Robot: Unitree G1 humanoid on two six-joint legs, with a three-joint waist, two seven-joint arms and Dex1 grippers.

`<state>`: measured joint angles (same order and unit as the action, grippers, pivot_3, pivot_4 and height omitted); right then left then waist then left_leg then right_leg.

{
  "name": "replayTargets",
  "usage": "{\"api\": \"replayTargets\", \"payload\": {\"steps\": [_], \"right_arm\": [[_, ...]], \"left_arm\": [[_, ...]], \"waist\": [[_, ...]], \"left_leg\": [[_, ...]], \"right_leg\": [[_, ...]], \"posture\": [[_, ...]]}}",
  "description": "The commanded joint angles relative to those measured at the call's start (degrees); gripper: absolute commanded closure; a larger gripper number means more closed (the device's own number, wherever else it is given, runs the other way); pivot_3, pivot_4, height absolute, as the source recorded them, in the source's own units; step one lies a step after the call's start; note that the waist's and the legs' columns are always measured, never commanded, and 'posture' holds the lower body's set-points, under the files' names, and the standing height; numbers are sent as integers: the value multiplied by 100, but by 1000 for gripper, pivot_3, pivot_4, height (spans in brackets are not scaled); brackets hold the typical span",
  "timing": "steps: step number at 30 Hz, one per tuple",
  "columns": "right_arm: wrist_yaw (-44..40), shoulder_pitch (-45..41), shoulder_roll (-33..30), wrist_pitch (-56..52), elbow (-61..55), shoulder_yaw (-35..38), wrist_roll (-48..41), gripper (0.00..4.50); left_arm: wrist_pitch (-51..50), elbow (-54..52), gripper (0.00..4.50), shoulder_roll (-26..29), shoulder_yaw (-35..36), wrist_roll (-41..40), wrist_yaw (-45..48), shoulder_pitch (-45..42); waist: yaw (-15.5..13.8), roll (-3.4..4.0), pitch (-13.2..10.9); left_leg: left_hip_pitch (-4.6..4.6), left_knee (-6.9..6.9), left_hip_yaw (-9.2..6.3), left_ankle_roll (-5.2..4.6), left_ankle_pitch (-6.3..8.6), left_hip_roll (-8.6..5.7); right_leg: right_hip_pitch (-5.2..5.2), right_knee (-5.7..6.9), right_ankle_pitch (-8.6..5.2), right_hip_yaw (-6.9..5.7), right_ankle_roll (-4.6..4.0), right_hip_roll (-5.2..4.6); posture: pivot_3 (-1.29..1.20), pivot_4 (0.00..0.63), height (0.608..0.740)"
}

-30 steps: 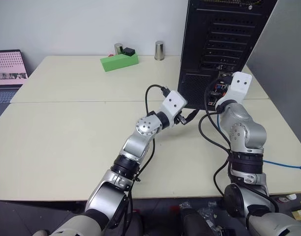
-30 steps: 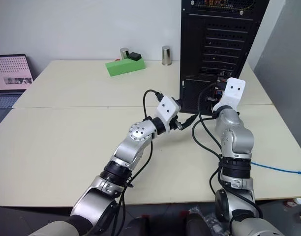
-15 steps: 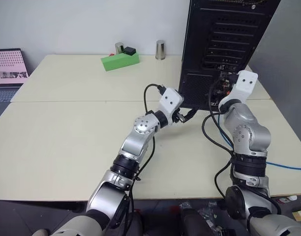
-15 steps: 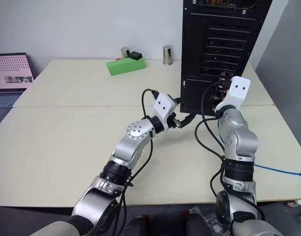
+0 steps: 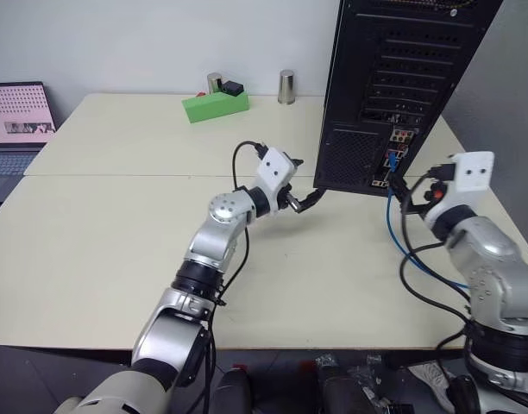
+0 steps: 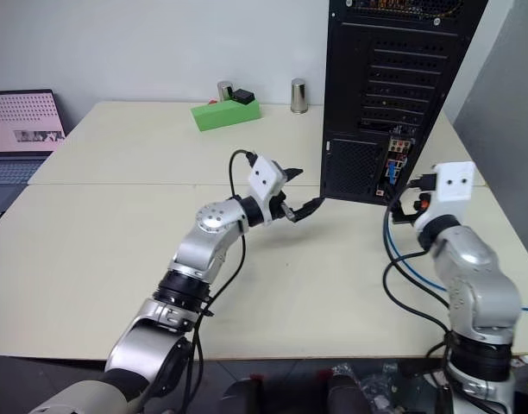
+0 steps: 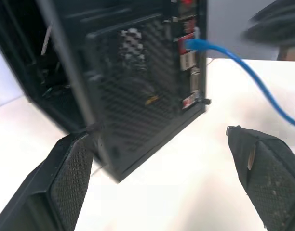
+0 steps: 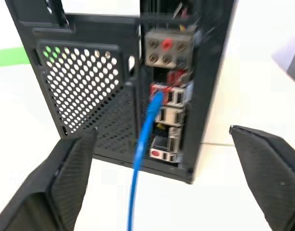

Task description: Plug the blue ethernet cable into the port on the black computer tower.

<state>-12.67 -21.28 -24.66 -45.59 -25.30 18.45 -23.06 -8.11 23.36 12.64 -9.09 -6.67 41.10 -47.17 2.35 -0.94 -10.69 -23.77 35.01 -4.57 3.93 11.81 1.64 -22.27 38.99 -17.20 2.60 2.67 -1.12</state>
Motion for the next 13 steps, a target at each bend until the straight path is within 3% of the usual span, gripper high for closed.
{"api": "replayTargets", "payload": {"steps": [1, 7, 13], "right_arm": [[-836, 263, -412, 118, -581, 334, -639, 7], [-1619, 837, -1025, 234, -887, 680, -1126, 7], [-1758, 982, -1224, 522, -649, 797, -1098, 7]], "left_arm": [[-95, -2, 0, 232, -10, -153, 664, -239], [194, 91, 0, 668, 99, -183, 1395, -373], [177, -115, 0, 912, 147, -240, 1721, -264]], "waist": [[12, 0, 0], [7, -1, 0], [3, -1, 0]], "left_leg": [[0, 0, 0, 0, 0, 0], [-1, 0, -1, 0, 0, 2], [0, 2, -1, 0, 0, 2]], "right_leg": [[0, 0, 0, 1, 0, 1], [0, 0, 0, -1, 0, 1], [2, 1, 0, -1, 0, 1]], "posture": [[0, 150, 740], [0, 150, 740], [0, 150, 740]]}}
